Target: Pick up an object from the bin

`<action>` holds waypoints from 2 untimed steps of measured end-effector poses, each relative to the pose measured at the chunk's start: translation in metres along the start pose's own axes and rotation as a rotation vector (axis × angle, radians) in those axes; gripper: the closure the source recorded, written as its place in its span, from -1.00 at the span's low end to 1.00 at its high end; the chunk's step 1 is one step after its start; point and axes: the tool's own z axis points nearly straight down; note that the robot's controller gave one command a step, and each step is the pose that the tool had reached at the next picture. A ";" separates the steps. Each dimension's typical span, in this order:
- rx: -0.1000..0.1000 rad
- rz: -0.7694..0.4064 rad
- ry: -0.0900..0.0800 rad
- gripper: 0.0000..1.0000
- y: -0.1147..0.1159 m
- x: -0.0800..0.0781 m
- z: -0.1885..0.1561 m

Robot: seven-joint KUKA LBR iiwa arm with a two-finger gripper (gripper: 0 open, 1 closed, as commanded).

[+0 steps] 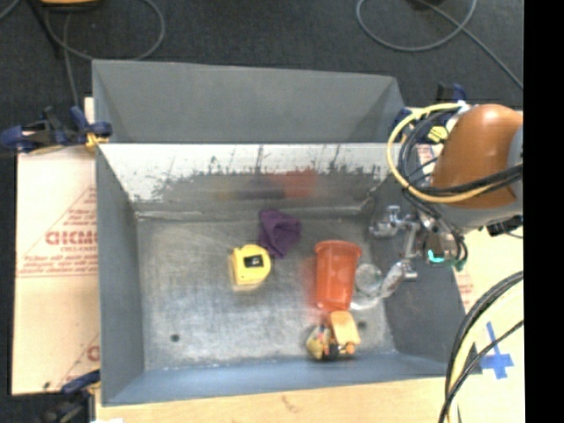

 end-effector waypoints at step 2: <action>0.004 -0.062 -0.009 -1.00 0.044 -0.048 0.009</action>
Offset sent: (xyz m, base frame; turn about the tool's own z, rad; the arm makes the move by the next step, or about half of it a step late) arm 0.0801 0.0830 -0.0219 -0.1127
